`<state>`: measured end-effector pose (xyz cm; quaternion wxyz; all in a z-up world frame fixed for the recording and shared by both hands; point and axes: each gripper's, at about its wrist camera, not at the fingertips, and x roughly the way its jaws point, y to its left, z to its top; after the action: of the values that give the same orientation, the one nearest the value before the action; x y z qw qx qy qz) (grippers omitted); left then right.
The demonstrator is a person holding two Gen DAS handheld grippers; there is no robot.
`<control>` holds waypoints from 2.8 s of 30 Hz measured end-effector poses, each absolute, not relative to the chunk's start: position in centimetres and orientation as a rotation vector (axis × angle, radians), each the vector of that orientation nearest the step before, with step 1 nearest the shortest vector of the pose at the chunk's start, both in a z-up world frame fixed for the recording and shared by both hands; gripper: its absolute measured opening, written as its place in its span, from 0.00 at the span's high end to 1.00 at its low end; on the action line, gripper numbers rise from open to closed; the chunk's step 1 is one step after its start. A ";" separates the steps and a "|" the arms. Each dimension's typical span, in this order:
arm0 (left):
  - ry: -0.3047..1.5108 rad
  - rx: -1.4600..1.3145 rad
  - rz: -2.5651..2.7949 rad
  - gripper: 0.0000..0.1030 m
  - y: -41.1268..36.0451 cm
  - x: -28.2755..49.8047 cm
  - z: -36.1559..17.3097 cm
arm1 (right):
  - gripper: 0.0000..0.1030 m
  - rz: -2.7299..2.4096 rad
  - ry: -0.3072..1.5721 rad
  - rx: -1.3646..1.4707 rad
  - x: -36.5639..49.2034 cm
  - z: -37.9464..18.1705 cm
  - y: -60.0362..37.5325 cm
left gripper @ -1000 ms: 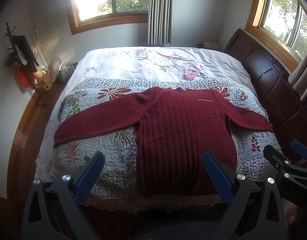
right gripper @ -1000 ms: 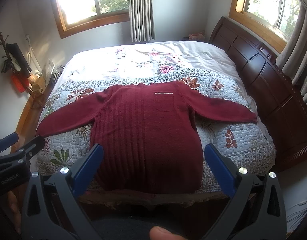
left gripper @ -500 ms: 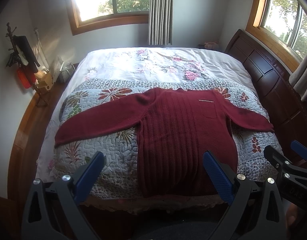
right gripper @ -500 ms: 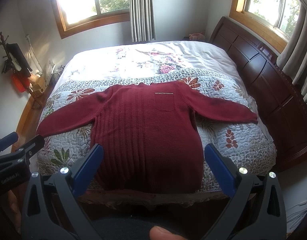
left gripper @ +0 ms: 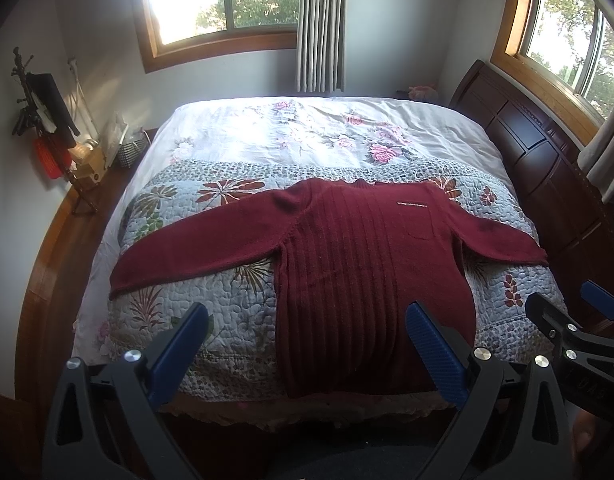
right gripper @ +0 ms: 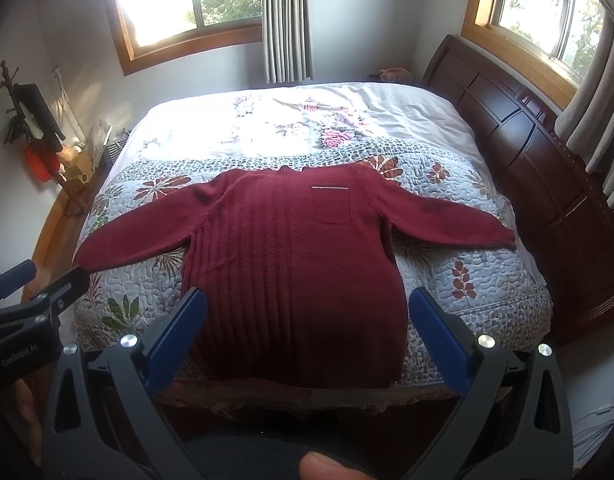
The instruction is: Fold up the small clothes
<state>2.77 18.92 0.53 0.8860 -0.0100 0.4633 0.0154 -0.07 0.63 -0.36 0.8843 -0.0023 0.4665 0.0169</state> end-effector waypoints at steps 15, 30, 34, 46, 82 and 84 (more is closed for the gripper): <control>0.962 -0.021 0.032 0.04 19.0 2.9 0.5 | 0.03 0.031 0.971 -0.003 0.0 -0.3 0.5; 0.963 -0.023 0.022 0.04 19.4 4.4 0.4 | 0.03 0.013 0.972 -0.002 1.3 -0.1 0.9; 0.957 -0.023 0.009 0.04 20.2 4.8 0.2 | 0.03 0.002 0.971 0.000 1.6 -0.1 1.0; 0.846 0.004 -0.032 0.04 21.3 6.0 -0.3 | 0.02 0.008 0.802 0.046 1.1 0.0 2.3; 1.097 -0.694 -0.484 0.04 6.0 15.1 -10.8 | 0.47 -0.294 0.683 1.557 15.3 -37.6 -59.0; 1.103 -0.730 -0.469 0.04 5.8 15.3 -10.9 | 0.47 -0.296 0.696 1.556 15.9 -38.1 -59.3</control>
<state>15.27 5.82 -10.87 0.7638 -0.3357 0.5074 -0.2155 15.92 -59.27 -38.12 0.6486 0.6845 0.3064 -0.1300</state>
